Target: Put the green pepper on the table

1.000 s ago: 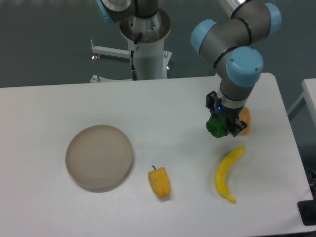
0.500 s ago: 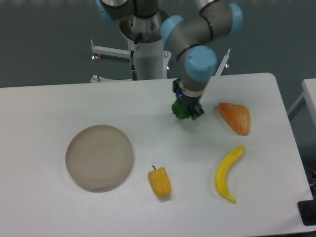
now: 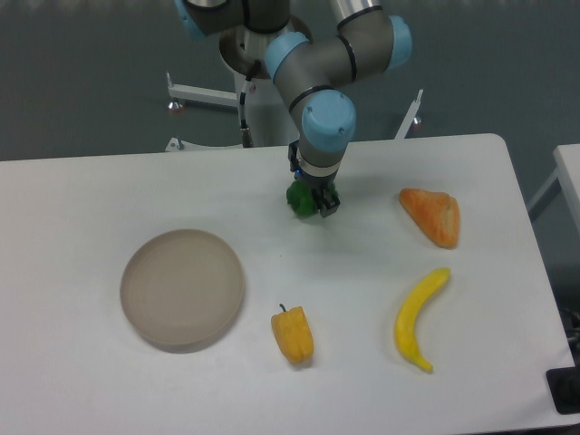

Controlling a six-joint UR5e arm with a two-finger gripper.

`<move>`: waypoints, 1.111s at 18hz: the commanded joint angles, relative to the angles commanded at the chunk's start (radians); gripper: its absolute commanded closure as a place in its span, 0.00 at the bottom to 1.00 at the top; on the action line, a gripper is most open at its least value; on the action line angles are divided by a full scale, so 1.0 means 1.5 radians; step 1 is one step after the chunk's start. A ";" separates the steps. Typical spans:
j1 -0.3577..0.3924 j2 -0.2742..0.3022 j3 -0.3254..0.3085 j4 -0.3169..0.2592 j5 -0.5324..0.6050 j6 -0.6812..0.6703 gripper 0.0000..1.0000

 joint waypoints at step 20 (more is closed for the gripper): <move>0.048 -0.181 0.405 -0.080 -0.008 0.004 0.00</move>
